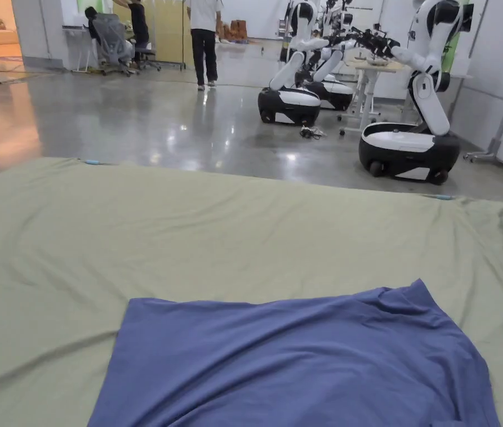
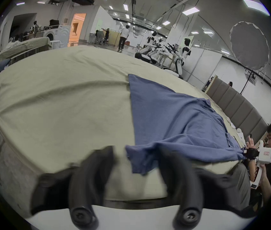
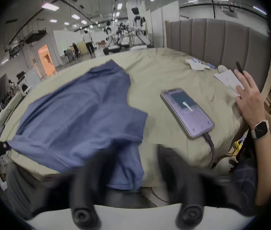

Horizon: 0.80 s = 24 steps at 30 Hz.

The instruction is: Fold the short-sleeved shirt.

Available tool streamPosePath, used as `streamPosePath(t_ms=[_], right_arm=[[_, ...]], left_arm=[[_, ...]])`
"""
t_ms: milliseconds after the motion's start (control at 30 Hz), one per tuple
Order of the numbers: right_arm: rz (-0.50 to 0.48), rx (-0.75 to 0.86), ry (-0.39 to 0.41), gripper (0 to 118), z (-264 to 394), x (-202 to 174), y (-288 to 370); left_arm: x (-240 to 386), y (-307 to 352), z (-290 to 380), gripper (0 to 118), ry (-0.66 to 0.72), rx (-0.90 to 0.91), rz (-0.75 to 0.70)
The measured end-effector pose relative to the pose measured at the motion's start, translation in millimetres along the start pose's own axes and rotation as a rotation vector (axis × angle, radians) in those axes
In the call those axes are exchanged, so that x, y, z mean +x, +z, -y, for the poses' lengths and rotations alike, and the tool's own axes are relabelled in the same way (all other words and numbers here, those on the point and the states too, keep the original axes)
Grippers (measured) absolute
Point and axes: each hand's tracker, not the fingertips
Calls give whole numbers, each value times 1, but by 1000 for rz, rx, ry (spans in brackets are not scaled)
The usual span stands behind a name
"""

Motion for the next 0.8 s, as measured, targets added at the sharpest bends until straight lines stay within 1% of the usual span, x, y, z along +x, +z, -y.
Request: streamPosePath(t_ms=[33,67,100,167,233,367,467,500,533,567,600,633,667,700,733,767,800], right_arm=[[-1,1,-2,92,1,3,-1],[-4,12,-8,102,2,6,2],[-10,28,-21,101,0,9,6],[-7,78,-68,100,-5,14,19],[-23,161,-84,100,-14,14,35],[-88,343,-46,100,-29,-10,79],[-181,416,2,100,-34,-30,99],[-206,422,17,99,-35,-37,103],[-234,430,32,93,-34,-45,107],[-239,436,44,85,-33,-52,109],[-242,438,54,69,-32,-58,110],[-253,448,68,45,-30,-64,111],[-265,453,85,27,-28,-69,109],[-266,450,95,10,-27,-73,108],[-251,447,113,0,-25,-80,107],[-239,448,123,0,-23,-85,107],[-239,445,126,0,-22,-87,107]], left_arm=[[-2,5,-1,80,-1,-1,-13],[-4,11,-3,91,-1,6,-25],[-5,17,-5,94,-2,17,-35],[0,37,-10,95,-32,74,-83],[9,57,-16,95,-54,148,-104],[44,100,-23,94,-151,317,-96],[72,121,-22,92,-257,404,-106],[78,125,-22,90,-283,415,-84],[86,130,-23,77,-303,418,-62],[93,133,-22,60,-297,423,-68],[96,135,-22,41,-290,419,-65],[100,137,-22,23,-291,420,-50],[105,137,-21,16,-295,423,-50],[105,137,-20,16,-300,424,-47],[107,139,-19,16,-308,426,-32],[109,140,-18,15,-325,426,-11],[111,141,-17,12,-330,428,-15]])
